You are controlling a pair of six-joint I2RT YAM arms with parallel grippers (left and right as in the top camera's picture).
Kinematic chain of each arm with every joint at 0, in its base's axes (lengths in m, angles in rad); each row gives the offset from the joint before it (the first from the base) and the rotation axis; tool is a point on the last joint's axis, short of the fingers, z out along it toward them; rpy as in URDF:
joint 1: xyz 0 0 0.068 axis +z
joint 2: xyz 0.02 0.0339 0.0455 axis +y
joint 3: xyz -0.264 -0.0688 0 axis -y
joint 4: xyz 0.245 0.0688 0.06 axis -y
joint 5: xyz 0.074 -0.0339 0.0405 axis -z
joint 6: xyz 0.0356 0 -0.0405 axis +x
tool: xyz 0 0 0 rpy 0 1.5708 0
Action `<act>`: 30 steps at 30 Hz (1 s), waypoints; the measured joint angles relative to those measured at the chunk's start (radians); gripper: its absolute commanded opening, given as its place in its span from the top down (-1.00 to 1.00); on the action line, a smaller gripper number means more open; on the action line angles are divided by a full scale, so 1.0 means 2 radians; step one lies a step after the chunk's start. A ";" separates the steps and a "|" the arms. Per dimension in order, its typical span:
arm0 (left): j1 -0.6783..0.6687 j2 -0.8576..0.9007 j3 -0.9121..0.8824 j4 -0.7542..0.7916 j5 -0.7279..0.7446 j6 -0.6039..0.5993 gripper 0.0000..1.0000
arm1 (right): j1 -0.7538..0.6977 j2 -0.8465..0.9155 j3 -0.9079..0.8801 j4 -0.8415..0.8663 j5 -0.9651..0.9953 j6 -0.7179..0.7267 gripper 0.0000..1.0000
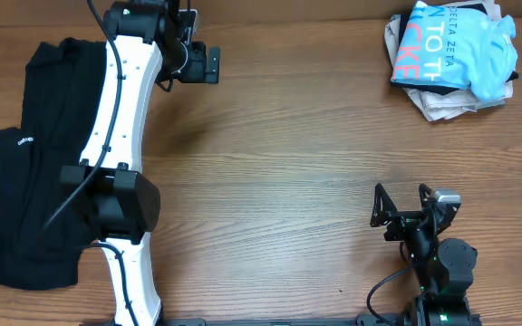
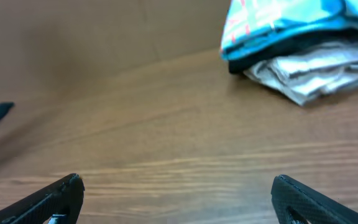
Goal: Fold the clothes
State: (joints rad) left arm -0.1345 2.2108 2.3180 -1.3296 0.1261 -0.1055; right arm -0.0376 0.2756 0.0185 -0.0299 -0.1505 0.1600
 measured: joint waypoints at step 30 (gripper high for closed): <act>0.000 0.000 0.000 0.000 0.000 0.000 -1.00 | 0.003 -0.131 0.000 -0.022 0.001 0.000 -1.00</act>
State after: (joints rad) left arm -0.1345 2.2108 2.3180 -1.3300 0.1261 -0.1055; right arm -0.0319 0.0139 0.0185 -0.0731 -0.1486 0.1596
